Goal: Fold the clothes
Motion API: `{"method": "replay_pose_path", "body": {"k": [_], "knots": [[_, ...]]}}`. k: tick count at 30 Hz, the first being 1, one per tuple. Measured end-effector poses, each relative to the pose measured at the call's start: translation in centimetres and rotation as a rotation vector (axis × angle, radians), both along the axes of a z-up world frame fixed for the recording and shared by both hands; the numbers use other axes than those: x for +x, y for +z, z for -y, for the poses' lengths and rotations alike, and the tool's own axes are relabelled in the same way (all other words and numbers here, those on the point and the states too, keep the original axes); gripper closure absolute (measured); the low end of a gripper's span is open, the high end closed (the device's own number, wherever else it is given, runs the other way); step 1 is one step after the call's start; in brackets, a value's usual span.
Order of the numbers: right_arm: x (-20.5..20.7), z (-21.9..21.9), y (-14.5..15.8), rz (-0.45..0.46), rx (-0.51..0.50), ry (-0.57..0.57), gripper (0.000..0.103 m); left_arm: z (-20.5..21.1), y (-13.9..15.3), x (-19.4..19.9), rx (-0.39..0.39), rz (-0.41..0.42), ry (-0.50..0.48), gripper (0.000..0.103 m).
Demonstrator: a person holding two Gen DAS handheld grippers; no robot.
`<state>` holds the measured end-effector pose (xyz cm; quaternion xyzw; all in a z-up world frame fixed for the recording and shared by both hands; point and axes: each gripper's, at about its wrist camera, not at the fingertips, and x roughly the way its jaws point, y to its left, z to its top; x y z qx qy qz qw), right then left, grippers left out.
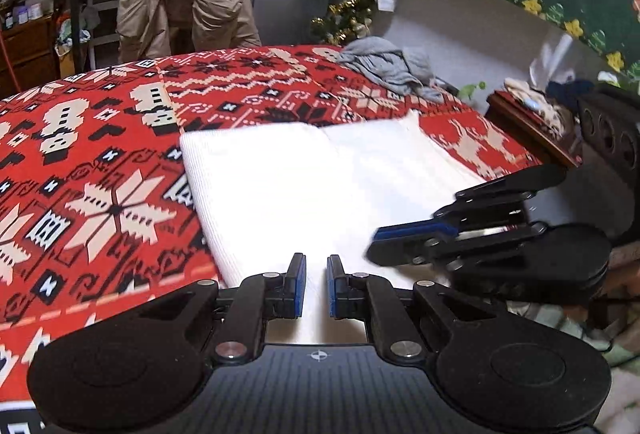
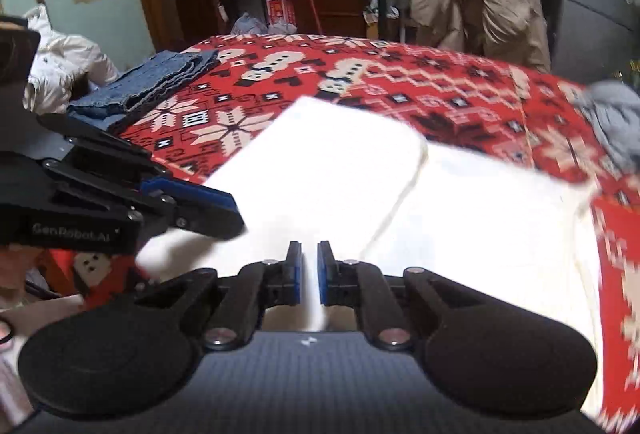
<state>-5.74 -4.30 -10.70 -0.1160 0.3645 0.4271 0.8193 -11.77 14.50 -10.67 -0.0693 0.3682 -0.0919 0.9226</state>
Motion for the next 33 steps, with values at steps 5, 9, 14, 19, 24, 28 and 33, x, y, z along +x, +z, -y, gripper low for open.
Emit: {"method": "replay_pose_path", "body": {"k": [5,9,14,19,24,28,33], "knots": [[-1.8,2.2,1.0,0.014,-0.013,-0.030,0.092,1.0,0.3,-1.6,0.024,0.003,-0.040,0.094],[-3.7,2.4,1.2,0.038,-0.018,-0.006,0.092,2.0,-0.1,-1.9,0.062,0.001,-0.065,0.094],[-4.5,3.4,0.2,0.035,-0.065,-0.030,0.092,2.3,0.2,-2.5,0.068,-0.004,-0.068,0.094],[-4.2,8.3,1.5,0.025,0.015,-0.176,0.087,2.3,0.5,-3.2,0.043,0.000,-0.050,0.094],[-2.0,14.1,1.6,0.026,0.014,-0.419,0.083,1.9,0.8,-3.1,0.015,-0.006,-0.030,0.094],[-0.1,17.1,0.4,-0.036,0.040,-0.547,0.082,1.7,0.6,-3.0,0.020,-0.021,-0.017,0.094],[0.2,17.3,-0.5,-0.105,0.079,-0.554,0.082,1.6,0.6,-3.1,0.023,-0.029,-0.013,0.094]]}}
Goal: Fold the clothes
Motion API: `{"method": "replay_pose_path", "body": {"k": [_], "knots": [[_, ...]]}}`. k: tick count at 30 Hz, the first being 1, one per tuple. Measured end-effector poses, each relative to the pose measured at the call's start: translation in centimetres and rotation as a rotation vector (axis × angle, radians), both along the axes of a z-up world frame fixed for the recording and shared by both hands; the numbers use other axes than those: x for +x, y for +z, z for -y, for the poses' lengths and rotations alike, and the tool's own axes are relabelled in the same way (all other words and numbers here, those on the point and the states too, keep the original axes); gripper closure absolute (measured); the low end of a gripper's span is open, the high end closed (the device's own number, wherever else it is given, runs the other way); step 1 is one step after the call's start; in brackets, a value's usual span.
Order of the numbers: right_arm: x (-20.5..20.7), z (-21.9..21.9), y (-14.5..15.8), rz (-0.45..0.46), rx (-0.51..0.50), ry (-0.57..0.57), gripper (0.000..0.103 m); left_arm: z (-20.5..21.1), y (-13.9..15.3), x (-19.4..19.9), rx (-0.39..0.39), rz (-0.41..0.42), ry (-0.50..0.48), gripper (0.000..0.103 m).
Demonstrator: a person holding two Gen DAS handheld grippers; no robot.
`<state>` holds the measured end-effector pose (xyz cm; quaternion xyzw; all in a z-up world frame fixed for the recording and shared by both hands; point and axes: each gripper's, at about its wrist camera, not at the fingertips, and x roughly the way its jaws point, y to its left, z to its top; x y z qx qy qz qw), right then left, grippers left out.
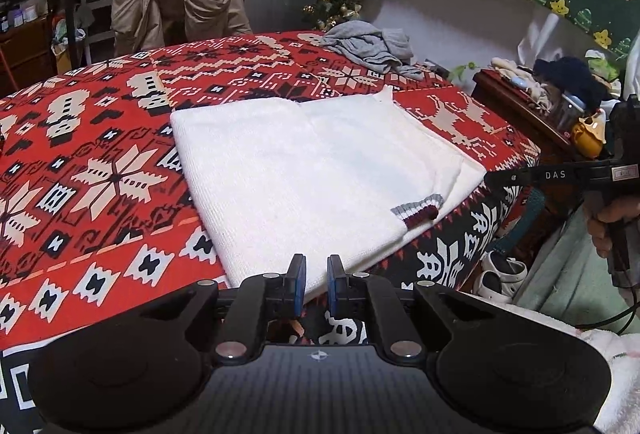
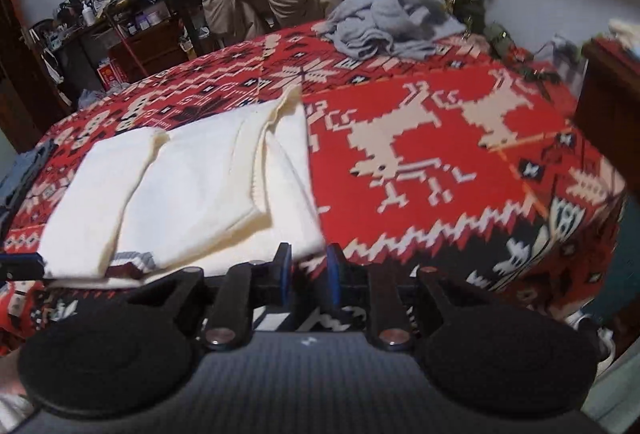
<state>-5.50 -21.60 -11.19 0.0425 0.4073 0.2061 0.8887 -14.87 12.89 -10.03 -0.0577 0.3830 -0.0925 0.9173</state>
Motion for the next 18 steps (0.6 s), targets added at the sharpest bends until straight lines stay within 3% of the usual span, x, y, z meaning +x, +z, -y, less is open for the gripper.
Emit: {"method": "replay_pose_path", "body": {"k": [8,18], "knots": [[1.0,-0.3,-0.5,-0.019,0.068,-0.004,0.074,0.0,0.0,0.3,0.011,-0.005,0.005,0.091],[1.9,0.1,-1.0,-0.009,0.093,-0.063,0.074,0.0,0.0,0.6,0.010,-0.010,0.004,0.090]]}}
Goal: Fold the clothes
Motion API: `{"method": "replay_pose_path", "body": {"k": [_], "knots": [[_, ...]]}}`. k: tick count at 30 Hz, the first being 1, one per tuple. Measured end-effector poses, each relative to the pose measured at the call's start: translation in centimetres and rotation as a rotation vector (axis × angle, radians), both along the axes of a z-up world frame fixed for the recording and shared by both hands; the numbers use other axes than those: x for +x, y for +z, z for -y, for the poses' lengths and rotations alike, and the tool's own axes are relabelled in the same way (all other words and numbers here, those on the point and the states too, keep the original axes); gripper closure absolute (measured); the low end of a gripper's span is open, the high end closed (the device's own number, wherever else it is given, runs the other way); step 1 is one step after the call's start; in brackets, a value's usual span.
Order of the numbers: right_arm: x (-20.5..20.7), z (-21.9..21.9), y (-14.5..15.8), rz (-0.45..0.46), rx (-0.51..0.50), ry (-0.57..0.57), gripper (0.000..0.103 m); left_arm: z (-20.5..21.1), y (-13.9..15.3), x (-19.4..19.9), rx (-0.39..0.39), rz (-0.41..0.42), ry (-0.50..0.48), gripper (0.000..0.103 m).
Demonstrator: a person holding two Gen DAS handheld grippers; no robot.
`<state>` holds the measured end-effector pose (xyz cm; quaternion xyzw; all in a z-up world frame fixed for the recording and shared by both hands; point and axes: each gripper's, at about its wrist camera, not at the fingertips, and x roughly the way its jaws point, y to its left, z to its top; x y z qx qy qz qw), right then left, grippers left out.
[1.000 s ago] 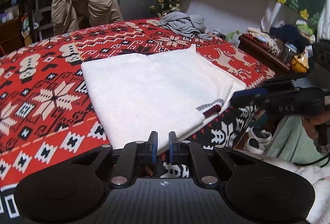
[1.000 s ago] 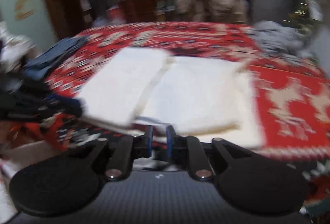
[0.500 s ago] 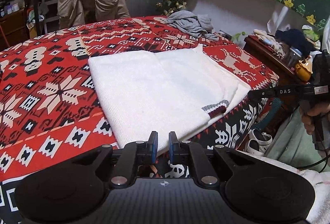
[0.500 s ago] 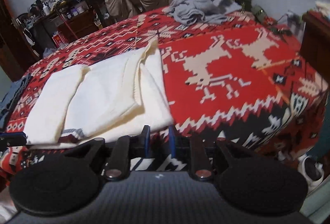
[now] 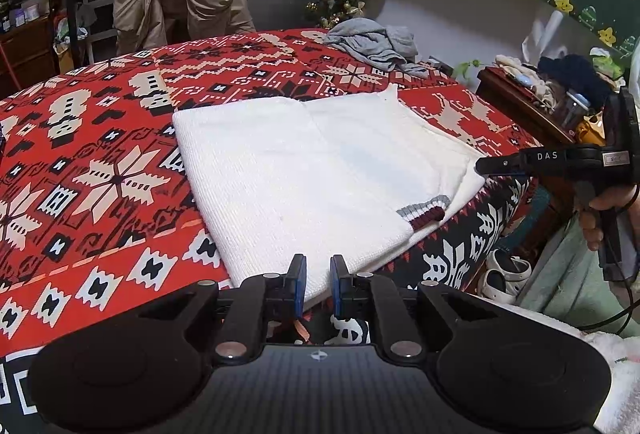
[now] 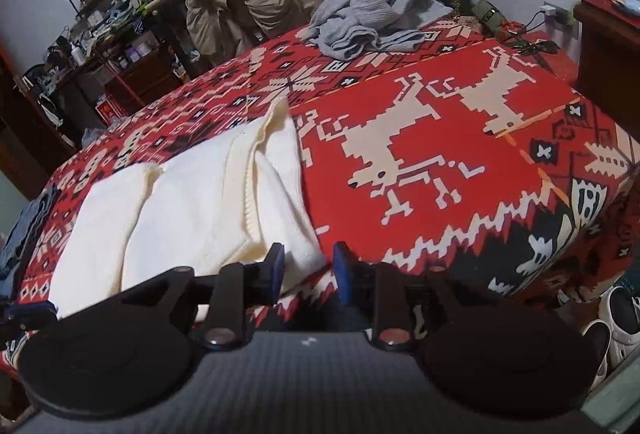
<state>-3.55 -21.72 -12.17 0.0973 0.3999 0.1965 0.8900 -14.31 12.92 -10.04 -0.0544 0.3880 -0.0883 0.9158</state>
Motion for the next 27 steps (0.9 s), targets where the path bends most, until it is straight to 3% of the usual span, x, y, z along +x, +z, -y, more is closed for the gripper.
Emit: {"method": "replay_pose_path", "body": {"k": [3,4,9,13,17,23,25,26,27], "knots": [[-0.1,-0.5,-0.1,0.011,-0.021,0.027,0.083,0.0,0.0,0.0,0.001,0.000,0.002,0.090],[-0.2,-0.6,0.0,0.017,-0.032,0.034,0.092,-0.1,0.1,0.0,0.001,0.001,0.004,0.090],[-1.4,-1.8,2.6,0.124,-0.061,0.072,0.094,-0.8,0.5,-0.4,0.002,0.016,0.031,0.090],[-2.9,-5.8,6.5,0.263,-0.114,0.211,0.095,-2.0,1.2,-1.1,-0.004,0.043,0.071,0.090],[-4.9,-11.6,9.6,0.361,-0.106,0.384,0.096,-3.5,1.8,-2.0,-0.015,0.077,0.120,0.090],[-8.4,-21.3,10.1,0.374,-0.090,0.680,0.096,-6.8,1.6,-3.5,-0.157,0.094,0.213,0.090],[-8.9,-24.0,8.2,0.313,-0.109,0.749,0.096,-7.7,1.3,-3.8,-0.204,0.092,0.236,0.090],[-8.8,-25.1,7.1,0.273,-0.116,0.775,0.103,-8.2,1.1,-3.9,-0.232,0.091,0.242,0.090],[-8.8,-26.2,6.0,0.232,-0.124,0.801,0.103,-8.6,0.9,-4.0,-0.261,0.090,0.247,0.090]]}}
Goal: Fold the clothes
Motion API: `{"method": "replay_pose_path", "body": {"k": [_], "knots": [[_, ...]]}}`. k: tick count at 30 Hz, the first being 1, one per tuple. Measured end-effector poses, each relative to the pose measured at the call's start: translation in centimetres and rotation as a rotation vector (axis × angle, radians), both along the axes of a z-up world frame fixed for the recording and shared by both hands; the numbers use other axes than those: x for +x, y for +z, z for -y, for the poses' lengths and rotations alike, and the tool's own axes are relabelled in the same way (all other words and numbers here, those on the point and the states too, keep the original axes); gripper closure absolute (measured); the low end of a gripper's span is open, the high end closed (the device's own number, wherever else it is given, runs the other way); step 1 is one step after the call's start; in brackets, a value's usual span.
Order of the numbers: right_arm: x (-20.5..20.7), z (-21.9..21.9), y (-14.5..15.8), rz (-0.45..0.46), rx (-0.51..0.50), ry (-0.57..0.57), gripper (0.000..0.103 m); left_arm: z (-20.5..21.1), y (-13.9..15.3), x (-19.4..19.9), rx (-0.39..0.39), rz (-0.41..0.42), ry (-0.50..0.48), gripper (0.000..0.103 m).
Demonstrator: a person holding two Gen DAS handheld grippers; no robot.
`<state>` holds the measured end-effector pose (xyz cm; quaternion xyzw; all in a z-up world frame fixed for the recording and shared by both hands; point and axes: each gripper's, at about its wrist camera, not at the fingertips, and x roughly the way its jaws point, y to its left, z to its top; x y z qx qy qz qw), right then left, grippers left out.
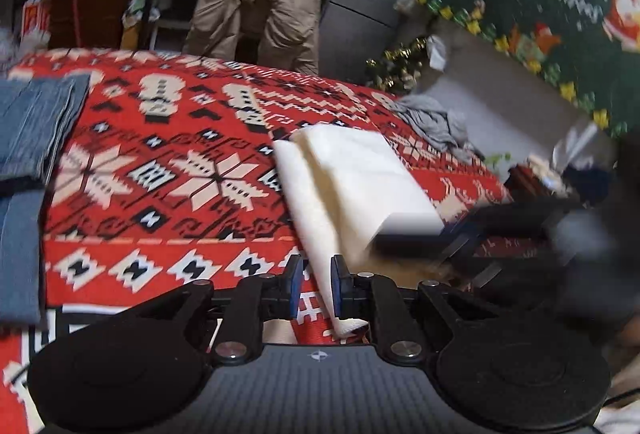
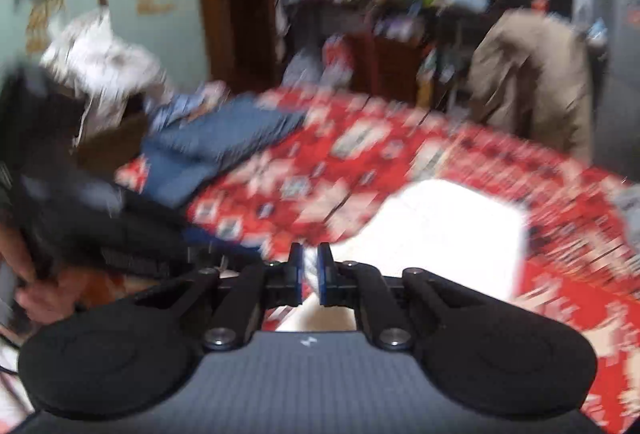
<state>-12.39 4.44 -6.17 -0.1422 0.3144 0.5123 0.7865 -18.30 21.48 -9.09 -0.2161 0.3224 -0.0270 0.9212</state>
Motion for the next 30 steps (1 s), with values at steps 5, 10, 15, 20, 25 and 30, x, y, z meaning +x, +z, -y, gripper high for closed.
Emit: {"method": "replay_pose_path", "body": {"k": [5,10,15,20,25,30], "knots": [[-1.0,-1.0,-1.7,0.004,-0.065,0.032,0.102,-1.0,-0.4,0.4,-0.065,0.008,0.011,0.090],[-0.5,2.0,0.6,0.052,-0.029,-0.044,0.094,-1.0,-0.4,1.7,-0.136,0.022,-0.046,0.081],[1.5,6.2,2.0,0.069,-0.007,-0.147,0.090,0.4,-0.6,3.7,-0.146,0.007,-0.105,0.072],[3.6,10.2,2.0,0.042,0.014,-0.262,0.086,1.7,-1.4,5.8,-0.122,-0.032,-0.134,0.071],[4.4,12.9,1.4,0.018,0.028,-0.312,0.081,1.6,-1.8,7.2,-0.149,-0.067,-0.113,0.070],[5.1,14.0,0.8,-0.027,0.079,-0.317,0.062,1.5,-1.9,8.5,-0.181,-0.128,-0.130,0.063]]}}
